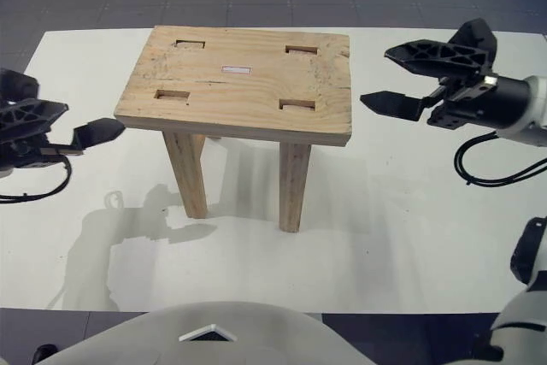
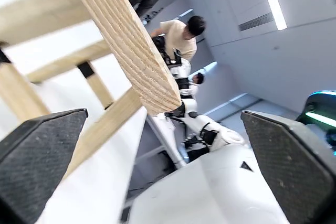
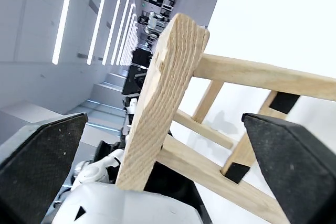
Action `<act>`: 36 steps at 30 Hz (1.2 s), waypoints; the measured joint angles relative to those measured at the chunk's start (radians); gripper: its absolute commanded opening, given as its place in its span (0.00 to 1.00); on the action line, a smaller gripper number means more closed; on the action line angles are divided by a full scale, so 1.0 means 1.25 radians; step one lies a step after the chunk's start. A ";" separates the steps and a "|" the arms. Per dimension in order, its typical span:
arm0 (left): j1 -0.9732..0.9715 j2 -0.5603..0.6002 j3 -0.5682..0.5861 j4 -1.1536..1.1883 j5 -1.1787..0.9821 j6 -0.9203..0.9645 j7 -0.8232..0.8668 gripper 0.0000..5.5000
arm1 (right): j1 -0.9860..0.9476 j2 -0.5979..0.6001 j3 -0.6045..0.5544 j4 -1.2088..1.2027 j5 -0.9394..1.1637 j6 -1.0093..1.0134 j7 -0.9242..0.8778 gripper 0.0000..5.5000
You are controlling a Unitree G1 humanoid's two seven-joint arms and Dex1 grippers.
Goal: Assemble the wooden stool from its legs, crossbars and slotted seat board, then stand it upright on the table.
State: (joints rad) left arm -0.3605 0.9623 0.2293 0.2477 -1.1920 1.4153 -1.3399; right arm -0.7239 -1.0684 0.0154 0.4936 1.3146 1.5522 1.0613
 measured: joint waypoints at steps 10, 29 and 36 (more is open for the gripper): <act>-0.024 -0.103 0.229 -0.183 0.093 -0.282 0.379 1.00 | 0.024 0.162 -0.288 -0.356 -0.160 -0.429 -0.284 1.00; -0.071 -0.348 0.240 -0.451 0.186 -0.451 0.968 1.00 | 0.060 0.403 0.053 -0.851 -0.273 -0.389 -0.624 1.00; -0.049 -0.363 0.213 -0.479 0.181 -0.455 0.977 1.00 | 0.082 0.433 0.044 -0.842 -0.295 -0.427 -0.613 1.00</act>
State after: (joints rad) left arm -0.4218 0.5089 0.4950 -0.3506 -0.9658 0.8463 -0.1185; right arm -0.6216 -0.5269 0.0698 -0.5592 0.9453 1.0184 0.2950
